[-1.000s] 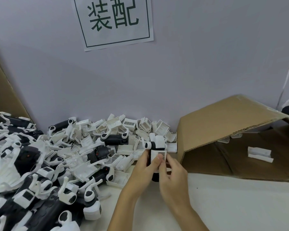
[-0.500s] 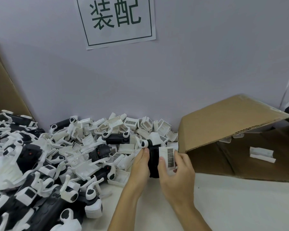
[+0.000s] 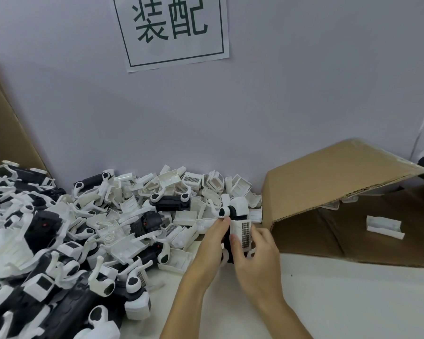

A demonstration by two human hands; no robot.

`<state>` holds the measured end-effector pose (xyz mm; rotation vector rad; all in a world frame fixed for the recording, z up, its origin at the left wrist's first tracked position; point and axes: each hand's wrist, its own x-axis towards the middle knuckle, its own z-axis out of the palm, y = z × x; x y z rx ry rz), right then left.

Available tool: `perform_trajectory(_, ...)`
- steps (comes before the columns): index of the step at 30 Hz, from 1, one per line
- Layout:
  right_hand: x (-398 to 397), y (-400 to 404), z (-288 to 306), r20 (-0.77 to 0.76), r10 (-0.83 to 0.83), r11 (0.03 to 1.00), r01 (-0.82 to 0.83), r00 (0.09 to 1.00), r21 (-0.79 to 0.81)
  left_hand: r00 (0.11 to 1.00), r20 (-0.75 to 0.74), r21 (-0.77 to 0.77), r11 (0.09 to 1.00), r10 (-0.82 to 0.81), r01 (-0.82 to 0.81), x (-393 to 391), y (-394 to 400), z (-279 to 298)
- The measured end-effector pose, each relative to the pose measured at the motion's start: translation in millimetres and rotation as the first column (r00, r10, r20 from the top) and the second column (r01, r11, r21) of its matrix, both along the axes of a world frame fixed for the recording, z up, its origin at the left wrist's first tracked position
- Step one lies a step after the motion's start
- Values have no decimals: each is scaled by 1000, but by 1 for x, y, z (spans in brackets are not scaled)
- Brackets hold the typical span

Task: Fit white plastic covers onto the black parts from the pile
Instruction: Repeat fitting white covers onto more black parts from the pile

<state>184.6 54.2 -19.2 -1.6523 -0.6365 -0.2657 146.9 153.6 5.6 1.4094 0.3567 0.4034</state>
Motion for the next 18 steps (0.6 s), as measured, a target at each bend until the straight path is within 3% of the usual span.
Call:
perform_trajectory(8,-1,-2,2,26,45,999,-45,999,-4,998,59,51,998,32,-35,-1,-2,6)
perform_trajectory(15,-7,-1,5,111,-29,998,35,993,-48,997,34,173,983,63,-68,-2,-8,5)
perform_trajectory(18,-7,-1,5,101,-52,997,58,993,-57,998,52,133,990,37,-43,-3,-7,7)
